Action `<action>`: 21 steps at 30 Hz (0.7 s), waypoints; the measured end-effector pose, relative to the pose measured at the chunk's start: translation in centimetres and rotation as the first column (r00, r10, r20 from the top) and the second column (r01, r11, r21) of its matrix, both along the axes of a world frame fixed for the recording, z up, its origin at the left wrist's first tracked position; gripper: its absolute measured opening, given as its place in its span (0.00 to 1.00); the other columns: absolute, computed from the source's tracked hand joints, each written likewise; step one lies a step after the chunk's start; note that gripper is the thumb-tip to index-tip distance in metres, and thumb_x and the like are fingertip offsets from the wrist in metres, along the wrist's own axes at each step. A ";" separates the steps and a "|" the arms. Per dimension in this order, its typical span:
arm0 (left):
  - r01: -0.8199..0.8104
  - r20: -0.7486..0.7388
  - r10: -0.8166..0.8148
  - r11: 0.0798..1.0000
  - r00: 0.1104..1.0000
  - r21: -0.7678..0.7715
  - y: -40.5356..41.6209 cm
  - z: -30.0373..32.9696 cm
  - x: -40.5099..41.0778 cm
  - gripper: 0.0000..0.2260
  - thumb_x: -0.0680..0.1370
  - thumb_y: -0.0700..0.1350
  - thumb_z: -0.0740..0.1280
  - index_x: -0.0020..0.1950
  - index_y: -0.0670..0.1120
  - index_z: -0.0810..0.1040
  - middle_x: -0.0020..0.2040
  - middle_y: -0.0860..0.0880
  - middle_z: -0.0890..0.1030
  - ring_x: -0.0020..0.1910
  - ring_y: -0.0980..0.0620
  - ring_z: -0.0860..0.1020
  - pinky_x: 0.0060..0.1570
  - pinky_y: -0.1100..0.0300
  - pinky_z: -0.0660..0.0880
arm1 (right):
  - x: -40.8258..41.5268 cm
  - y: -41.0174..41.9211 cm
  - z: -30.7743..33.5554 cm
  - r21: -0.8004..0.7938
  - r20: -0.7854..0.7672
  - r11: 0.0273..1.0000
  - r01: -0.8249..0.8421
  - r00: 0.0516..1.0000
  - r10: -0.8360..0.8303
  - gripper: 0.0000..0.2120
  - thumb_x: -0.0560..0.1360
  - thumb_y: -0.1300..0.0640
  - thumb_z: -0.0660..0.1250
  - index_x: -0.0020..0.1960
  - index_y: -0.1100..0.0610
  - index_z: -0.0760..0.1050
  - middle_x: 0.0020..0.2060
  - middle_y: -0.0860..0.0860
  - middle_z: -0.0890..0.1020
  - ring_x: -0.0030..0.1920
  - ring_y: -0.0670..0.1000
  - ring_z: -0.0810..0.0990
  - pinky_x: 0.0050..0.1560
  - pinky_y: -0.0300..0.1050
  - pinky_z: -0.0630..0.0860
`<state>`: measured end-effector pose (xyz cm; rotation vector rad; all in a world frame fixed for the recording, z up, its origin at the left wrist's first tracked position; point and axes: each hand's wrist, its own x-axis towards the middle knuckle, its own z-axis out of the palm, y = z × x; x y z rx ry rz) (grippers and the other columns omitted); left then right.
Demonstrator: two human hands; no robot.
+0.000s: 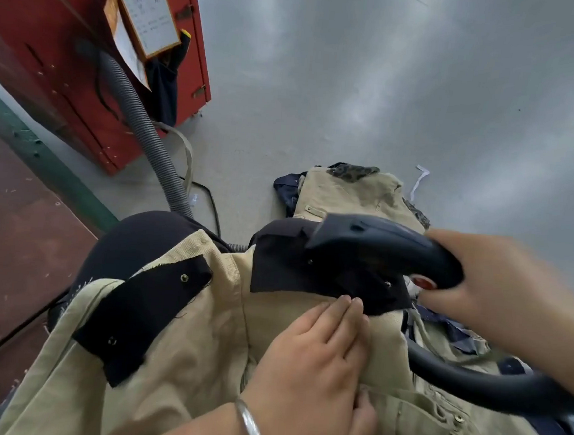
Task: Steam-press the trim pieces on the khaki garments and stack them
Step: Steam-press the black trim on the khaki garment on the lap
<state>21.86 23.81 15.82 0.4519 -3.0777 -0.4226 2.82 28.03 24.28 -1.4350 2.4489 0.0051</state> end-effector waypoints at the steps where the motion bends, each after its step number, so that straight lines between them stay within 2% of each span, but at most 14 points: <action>1: 0.003 0.001 -0.003 1.000 1.000 0.000 0.0 0.0 0.1 0.31 0.63 0.57 0.60 0.61 0.45 0.80 0.64 0.46 0.78 0.65 0.51 0.74 0.66 0.59 0.69 | 0.2 -1.1 -0.5 -0.033 -0.022 0.999 -0.015 1.000 0.015 0.09 0.63 0.44 0.69 0.40 0.42 0.71 0.24 0.43 0.73 0.27 0.43 0.72 0.26 0.42 0.65; 3: 0.001 -0.010 -0.001 1.000 1.000 0.008 0.0 0.1 0.1 0.31 0.64 0.58 0.60 0.61 0.45 0.80 0.64 0.46 0.77 0.66 0.51 0.73 0.66 0.59 0.68 | 0.5 -3.4 -1.5 -0.086 -0.083 0.996 -0.038 0.996 0.031 0.09 0.68 0.47 0.71 0.40 0.45 0.71 0.27 0.43 0.72 0.29 0.45 0.70 0.27 0.40 0.61; 6: -0.005 -0.009 0.005 1.000 1.000 0.015 0.0 0.2 0.2 0.31 0.65 0.57 0.58 0.63 0.46 0.79 0.66 0.47 0.76 0.67 0.51 0.72 0.67 0.58 0.68 | 0.1 -5.5 -1.1 -0.147 -0.062 0.989 0.013 0.998 -0.023 0.07 0.70 0.49 0.71 0.44 0.47 0.73 0.30 0.44 0.73 0.30 0.45 0.71 0.29 0.39 0.61; 8: -0.015 -0.005 0.015 1.000 1.000 0.015 -0.1 0.2 0.3 0.31 0.64 0.57 0.58 0.63 0.46 0.79 0.66 0.47 0.76 0.67 0.52 0.72 0.67 0.58 0.68 | -0.9 -5.1 0.1 -0.189 -0.020 0.981 0.043 0.999 -0.048 0.08 0.67 0.47 0.70 0.42 0.46 0.73 0.27 0.48 0.76 0.28 0.46 0.75 0.29 0.40 0.67; 10: -0.022 -0.017 0.022 0.999 1.000 0.027 -0.2 0.1 0.3 0.31 0.64 0.56 0.58 0.63 0.45 0.79 0.65 0.47 0.77 0.67 0.52 0.72 0.67 0.58 0.68 | -1.8 -3.6 1.5 -0.197 0.021 0.979 0.042 0.999 -0.039 0.12 0.61 0.42 0.67 0.43 0.44 0.74 0.31 0.41 0.79 0.26 0.50 0.78 0.29 0.47 0.77; 11: -0.020 -0.033 0.021 0.999 0.999 0.037 -0.2 0.1 0.3 0.31 0.64 0.56 0.58 0.62 0.45 0.80 0.65 0.47 0.77 0.67 0.52 0.73 0.67 0.58 0.68 | -2.2 -2.5 2.2 -0.188 0.025 0.982 0.031 0.999 -0.027 0.15 0.58 0.40 0.64 0.44 0.42 0.74 0.32 0.38 0.79 0.25 0.50 0.78 0.29 0.51 0.78; 13: -0.017 -0.041 0.019 0.999 0.999 0.040 0.0 -0.1 0.3 0.31 0.63 0.57 0.59 0.62 0.45 0.80 0.64 0.47 0.78 0.66 0.52 0.73 0.65 0.59 0.70 | -2.9 -0.1 3.2 -0.149 0.016 0.989 0.008 1.000 -0.005 0.16 0.56 0.39 0.62 0.43 0.39 0.74 0.30 0.40 0.79 0.23 0.47 0.75 0.30 0.52 0.78; 15: -0.008 -0.027 0.008 0.999 1.000 0.031 0.0 -0.2 0.1 0.32 0.63 0.58 0.59 0.62 0.46 0.80 0.65 0.48 0.77 0.66 0.52 0.73 0.65 0.60 0.70 | -3.1 1.9 3.5 -0.100 0.055 0.995 0.019 0.998 -0.014 0.14 0.55 0.40 0.62 0.40 0.37 0.73 0.27 0.41 0.78 0.26 0.48 0.76 0.28 0.46 0.77; 16: -0.005 -0.021 0.006 0.999 1.000 0.034 0.0 -0.2 0.1 0.32 0.63 0.58 0.59 0.62 0.46 0.80 0.65 0.48 0.77 0.66 0.52 0.73 0.65 0.59 0.70 | -3.1 2.8 3.4 -0.074 0.073 0.997 0.024 0.997 -0.019 0.13 0.55 0.40 0.62 0.39 0.36 0.72 0.26 0.40 0.77 0.27 0.46 0.76 0.24 0.43 0.74; 17: -0.006 -0.022 0.007 0.999 1.000 0.039 0.0 -0.2 0.1 0.32 0.63 0.58 0.59 0.62 0.46 0.80 0.65 0.48 0.77 0.66 0.52 0.73 0.65 0.59 0.70 | -3.0 3.6 3.0 -0.046 0.082 0.999 0.024 0.996 -0.020 0.13 0.55 0.41 0.61 0.39 0.34 0.72 0.25 0.39 0.77 0.26 0.44 0.76 0.23 0.45 0.72; 19: -0.010 -0.023 0.011 0.999 1.000 0.031 0.0 -0.2 0.0 0.31 0.63 0.58 0.59 0.62 0.46 0.80 0.65 0.48 0.77 0.66 0.52 0.73 0.65 0.58 0.68 | -2.8 4.6 2.0 0.020 0.057 1.000 0.016 0.998 -0.017 0.14 0.54 0.41 0.60 0.40 0.31 0.70 0.28 0.34 0.76 0.21 0.41 0.72 0.23 0.40 0.71; 21: -0.013 -0.020 0.013 1.000 1.000 0.006 0.0 -0.1 0.0 0.31 0.64 0.58 0.59 0.62 0.46 0.80 0.64 0.47 0.78 0.65 0.51 0.74 0.66 0.57 0.67 | -2.6 4.8 1.0 0.087 -0.006 0.996 0.014 1.000 -0.014 0.15 0.55 0.39 0.60 0.41 0.30 0.69 0.32 0.28 0.76 0.21 0.39 0.71 0.24 0.48 0.74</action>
